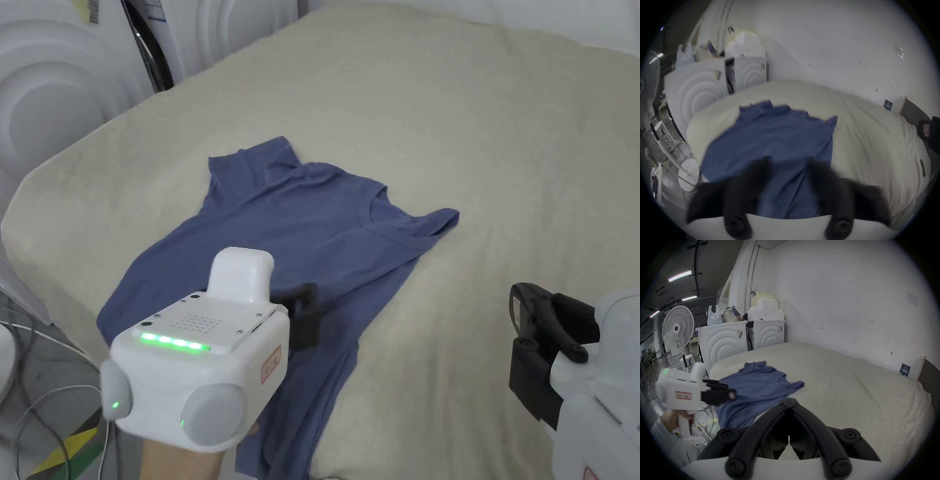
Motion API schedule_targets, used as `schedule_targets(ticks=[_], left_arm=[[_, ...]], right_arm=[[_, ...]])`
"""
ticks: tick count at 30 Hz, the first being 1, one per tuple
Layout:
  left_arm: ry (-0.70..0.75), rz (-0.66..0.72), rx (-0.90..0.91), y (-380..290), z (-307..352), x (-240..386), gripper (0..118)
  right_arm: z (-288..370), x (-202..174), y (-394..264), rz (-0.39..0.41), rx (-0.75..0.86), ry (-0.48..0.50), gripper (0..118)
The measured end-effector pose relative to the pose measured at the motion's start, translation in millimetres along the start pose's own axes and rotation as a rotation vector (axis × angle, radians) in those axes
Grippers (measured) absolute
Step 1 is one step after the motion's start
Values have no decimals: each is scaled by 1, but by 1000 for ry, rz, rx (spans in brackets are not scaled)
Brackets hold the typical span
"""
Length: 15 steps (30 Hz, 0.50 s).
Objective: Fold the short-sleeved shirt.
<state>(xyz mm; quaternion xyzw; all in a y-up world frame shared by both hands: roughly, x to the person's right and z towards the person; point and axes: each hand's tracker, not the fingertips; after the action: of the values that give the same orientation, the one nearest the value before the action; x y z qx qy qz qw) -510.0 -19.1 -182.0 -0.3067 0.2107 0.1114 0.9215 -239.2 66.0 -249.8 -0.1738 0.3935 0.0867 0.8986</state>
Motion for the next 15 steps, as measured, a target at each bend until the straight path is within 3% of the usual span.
schedule_targets(ticks=[1, 11, 13, 15], left_arm=[[-16, 0, -63, -2, -11, 2, 116], [69, -47, -119, -9, -57, 10, 117], [18, 10, -211, -13, -75, 0, 117], [28, 18, -176, -15, -73, 1, 117]], right_arm=[[-4, 0, -3, 0, -10, -1, 0], [-13, 10, -17, -11, -90, 1, 0], [-13, 11, -18, -13, -97, 0, 0], [-11, 14, -21, -19, -97, 2, 0]])
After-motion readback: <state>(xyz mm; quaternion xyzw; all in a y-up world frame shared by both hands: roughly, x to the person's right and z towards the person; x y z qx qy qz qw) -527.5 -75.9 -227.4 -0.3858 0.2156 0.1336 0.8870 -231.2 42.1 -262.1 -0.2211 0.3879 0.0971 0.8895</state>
